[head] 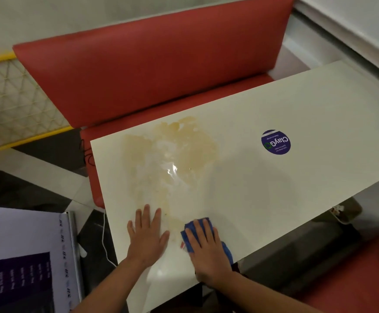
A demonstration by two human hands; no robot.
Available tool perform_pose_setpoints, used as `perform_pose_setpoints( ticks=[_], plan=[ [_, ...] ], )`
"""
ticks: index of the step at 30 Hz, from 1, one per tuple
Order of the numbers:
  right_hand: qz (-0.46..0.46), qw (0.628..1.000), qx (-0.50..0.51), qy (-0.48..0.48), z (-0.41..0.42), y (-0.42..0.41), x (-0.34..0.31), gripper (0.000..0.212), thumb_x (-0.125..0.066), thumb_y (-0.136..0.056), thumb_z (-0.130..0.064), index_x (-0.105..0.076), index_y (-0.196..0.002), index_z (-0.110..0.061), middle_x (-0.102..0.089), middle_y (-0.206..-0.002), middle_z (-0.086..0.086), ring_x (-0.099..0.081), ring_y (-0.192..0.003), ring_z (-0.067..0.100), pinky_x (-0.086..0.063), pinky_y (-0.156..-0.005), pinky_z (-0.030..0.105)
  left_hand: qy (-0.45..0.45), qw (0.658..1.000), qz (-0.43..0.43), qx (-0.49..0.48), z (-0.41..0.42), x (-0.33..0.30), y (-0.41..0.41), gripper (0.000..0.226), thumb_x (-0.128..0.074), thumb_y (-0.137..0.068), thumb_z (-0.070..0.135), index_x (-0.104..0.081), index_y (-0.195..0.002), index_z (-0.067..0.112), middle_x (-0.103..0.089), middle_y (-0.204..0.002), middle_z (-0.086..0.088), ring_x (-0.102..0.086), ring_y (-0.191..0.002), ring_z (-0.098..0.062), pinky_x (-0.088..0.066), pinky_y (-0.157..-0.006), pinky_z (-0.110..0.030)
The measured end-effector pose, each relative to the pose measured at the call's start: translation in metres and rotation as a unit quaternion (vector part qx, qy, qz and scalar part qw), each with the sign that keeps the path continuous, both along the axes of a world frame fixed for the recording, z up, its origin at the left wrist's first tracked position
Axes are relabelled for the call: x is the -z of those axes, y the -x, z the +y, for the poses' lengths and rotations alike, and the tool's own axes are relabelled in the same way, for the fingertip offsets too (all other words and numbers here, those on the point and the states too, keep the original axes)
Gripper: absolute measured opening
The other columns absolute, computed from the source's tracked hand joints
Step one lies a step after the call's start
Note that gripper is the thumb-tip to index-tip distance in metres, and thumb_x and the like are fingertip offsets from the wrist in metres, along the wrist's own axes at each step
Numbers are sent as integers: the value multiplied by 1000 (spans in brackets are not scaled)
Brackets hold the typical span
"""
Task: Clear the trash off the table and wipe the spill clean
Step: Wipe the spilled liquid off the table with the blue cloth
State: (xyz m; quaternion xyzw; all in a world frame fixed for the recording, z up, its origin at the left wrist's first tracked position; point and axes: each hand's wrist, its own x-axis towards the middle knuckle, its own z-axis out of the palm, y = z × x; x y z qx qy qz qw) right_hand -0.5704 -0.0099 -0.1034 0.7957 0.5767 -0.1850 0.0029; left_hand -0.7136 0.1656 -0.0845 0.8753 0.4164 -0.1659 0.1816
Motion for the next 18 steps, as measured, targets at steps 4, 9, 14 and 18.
perform_pose_setpoints(
  ticks=[4, 9, 14, 18],
  plan=[
    [-35, 995, -96, -14, 12, -29, 4, 63, -43, -99, -43, -35, -156, -17, -30, -164, 14, -23, -152, 40, -20, -115, 56, 4, 1000, -12, -4, 2, -1, -1, 75, -36, -102, 57, -3, -162, 26, 12, -169, -12, 12, -155, -38, -5, -122, -60],
    [-30, 999, 35, 8, 79, -86, -2, 58, -43, -98, -39, -39, -150, -15, -38, -158, 17, -39, -141, 47, -44, -105, 60, -1, 1000, -7, -6, 4, -5, -5, 77, -43, -99, 58, -9, -160, 26, 5, -168, -12, 3, -154, -40, -14, -120, -60],
    [-34, 998, 57, 22, 80, -71, -2, 81, -74, -85, -42, -39, -152, -12, -39, -157, 21, -38, -142, 50, -43, -108, 61, -6, 1000, -3, -10, 5, -6, -6, 77, -44, -98, 59, -11, -159, 27, 3, -168, -11, 0, -154, -39, -16, -120, -59],
    [3, 998, -55, 21, 19, -22, 2, 99, -70, -83, -40, -16, -162, -11, -10, -168, 21, -7, -153, 50, -19, -120, 66, -4, 1000, -4, -17, 5, -3, -7, 77, -43, -98, 60, -10, -160, 28, 3, -168, -11, 1, -154, -38, -15, -121, -59]
  ],
)
